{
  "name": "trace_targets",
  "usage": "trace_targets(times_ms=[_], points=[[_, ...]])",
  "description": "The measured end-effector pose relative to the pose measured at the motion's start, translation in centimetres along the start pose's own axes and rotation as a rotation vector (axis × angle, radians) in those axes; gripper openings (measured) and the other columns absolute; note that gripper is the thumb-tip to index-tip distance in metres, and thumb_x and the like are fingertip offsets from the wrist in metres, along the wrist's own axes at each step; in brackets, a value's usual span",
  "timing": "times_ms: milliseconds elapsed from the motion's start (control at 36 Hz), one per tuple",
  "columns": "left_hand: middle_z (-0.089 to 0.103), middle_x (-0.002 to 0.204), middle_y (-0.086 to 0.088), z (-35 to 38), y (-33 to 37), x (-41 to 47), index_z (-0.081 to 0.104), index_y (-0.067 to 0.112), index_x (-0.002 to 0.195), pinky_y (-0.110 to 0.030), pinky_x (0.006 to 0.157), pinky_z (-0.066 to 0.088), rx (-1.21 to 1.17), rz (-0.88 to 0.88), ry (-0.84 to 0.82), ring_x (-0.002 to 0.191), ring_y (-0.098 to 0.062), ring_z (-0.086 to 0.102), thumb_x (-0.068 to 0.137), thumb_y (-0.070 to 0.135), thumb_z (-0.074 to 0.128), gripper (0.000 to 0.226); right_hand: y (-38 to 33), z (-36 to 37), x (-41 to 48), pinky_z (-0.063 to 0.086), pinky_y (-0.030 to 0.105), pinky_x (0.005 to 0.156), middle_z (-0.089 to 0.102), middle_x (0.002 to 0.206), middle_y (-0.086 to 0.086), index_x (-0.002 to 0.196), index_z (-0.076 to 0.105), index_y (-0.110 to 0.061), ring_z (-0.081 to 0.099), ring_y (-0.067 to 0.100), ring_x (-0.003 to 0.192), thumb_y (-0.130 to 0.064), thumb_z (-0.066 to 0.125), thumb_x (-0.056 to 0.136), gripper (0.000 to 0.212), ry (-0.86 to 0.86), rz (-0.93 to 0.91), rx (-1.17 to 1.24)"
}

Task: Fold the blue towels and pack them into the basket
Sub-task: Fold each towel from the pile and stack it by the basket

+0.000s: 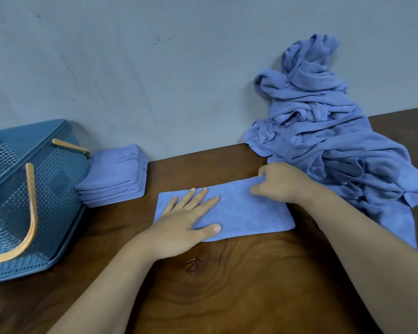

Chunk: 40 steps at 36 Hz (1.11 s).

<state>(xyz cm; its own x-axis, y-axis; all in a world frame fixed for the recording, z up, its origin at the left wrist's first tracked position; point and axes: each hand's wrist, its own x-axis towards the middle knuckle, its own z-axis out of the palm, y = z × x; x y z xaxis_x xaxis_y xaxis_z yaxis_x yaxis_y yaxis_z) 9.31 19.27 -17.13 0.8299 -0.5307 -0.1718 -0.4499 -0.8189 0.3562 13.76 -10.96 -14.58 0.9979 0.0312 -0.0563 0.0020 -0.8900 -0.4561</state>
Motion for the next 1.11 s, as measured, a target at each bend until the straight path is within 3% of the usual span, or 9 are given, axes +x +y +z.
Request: trace_targets(times_ms=[83,167,306,417,583,750,889,972,1111], points=[[-0.013,0.169,0.037,-0.4,-0.4,-0.3,0.012,0.065,0.161,-0.035,0.13,-0.014,-0.078,0.025,-0.002,0.15,0.016,-0.026,0.105,0.07,0.042,0.063,0.5,-0.5,-0.6,0.047,0.029,0.07,0.068,0.094,-0.004,0.094,0.065,-0.017,0.061,0.014,0.082,-0.033,0.071,0.09,0.018,0.033,0.018,0.284],[-0.016,0.17,0.035,-0.1,-0.2,-0.2,0.006,0.065,0.161,-0.037,0.13,-0.014,0.004,0.022,0.01,0.15,0.013,-0.029,0.105,0.071,0.035,0.063,1.1,-0.8,-2.8,0.045,0.029,0.096,0.057,0.134,-0.012,0.143,0.053,-0.048,0.06,0.001,0.114,-0.039,0.075,0.093,0.055,0.005,0.012,0.561],[-0.02,0.169,0.034,0.1,0.0,-0.2,0.0,0.065,0.161,-0.04,0.131,-0.014,0.042,0.009,0.004,0.15,0.012,-0.032,0.106,0.072,0.029,0.063,1.7,0.8,-7.0,0.048,0.04,0.112,0.063,0.14,-0.014,0.139,0.043,-0.071,0.057,0.004,0.132,-0.039,0.072,0.097,0.06,-0.079,-0.12,0.662],[-0.022,0.169,0.033,0.2,0.1,-0.2,-0.002,0.064,0.161,-0.041,0.131,-0.014,0.064,0.007,0.006,0.15,0.01,-0.033,0.106,0.071,0.027,0.062,0.7,3.0,-7.9,0.04,0.017,0.094,0.059,0.127,-0.042,0.13,0.057,-0.06,0.05,-0.021,0.119,-0.045,0.067,0.099,0.036,0.037,-0.12,0.497],[-0.02,0.168,0.036,0.2,0.5,-0.5,-0.002,0.067,0.159,-0.04,0.131,-0.014,0.043,-0.004,0.016,0.15,0.013,-0.031,0.1,0.079,0.011,0.062,0.6,2.4,-6.6,0.058,0.041,0.094,0.07,0.121,-0.01,0.149,0.056,-0.038,0.069,0.02,0.107,-0.02,0.059,0.104,0.049,0.159,0.014,0.404],[-0.018,0.166,0.04,-0.1,0.3,-0.7,0.004,0.065,0.16,-0.035,0.13,-0.015,-0.004,0.013,-0.005,0.148,0.017,-0.028,0.113,0.059,0.014,0.049,2.9,1.5,-5.7,0.039,0.024,0.042,0.072,0.079,0.017,0.151,0.054,-0.038,0.04,0.007,0.039,-0.011,0.057,0.104,0.054,0.114,0.045,0.385],[-0.029,0.169,0.027,0.2,0.7,-0.7,-0.012,0.054,0.164,-0.038,0.13,-0.017,0.158,0.011,-0.008,0.15,0.006,-0.036,0.114,0.053,0.017,0.057,2.5,1.5,-6.4,0.049,0.022,0.051,0.071,0.072,-0.011,0.153,0.048,-0.046,0.065,0.012,0.053,-0.022,0.053,0.106,0.053,0.063,0.008,0.372],[-0.033,0.169,0.022,1.4,1.5,-0.7,-0.019,0.052,0.163,-0.042,0.131,-0.016,0.215,-0.008,0.026,0.151,0.0,-0.039,0.111,0.059,0.01,0.06,2.2,1.4,-6.9,0.059,0.023,0.074,0.063,0.119,-0.034,0.153,0.048,-0.049,0.072,0.003,0.09,-0.028,0.06,0.104,0.055,0.069,-0.049,0.465],[-0.03,0.17,0.022,2.8,2.6,-1.6,-0.018,0.053,0.163,-0.043,0.131,-0.015,0.173,-0.044,0.117,0.153,-0.001,-0.037,0.099,0.077,0.001,0.071,1.3,0.6,-7.8,0.049,0.042,0.114,0.042,0.126,-0.061,0.153,0.046,-0.053,0.044,-0.002,0.142,-0.026,0.061,0.102,0.059,0.059,-0.179,0.433]])
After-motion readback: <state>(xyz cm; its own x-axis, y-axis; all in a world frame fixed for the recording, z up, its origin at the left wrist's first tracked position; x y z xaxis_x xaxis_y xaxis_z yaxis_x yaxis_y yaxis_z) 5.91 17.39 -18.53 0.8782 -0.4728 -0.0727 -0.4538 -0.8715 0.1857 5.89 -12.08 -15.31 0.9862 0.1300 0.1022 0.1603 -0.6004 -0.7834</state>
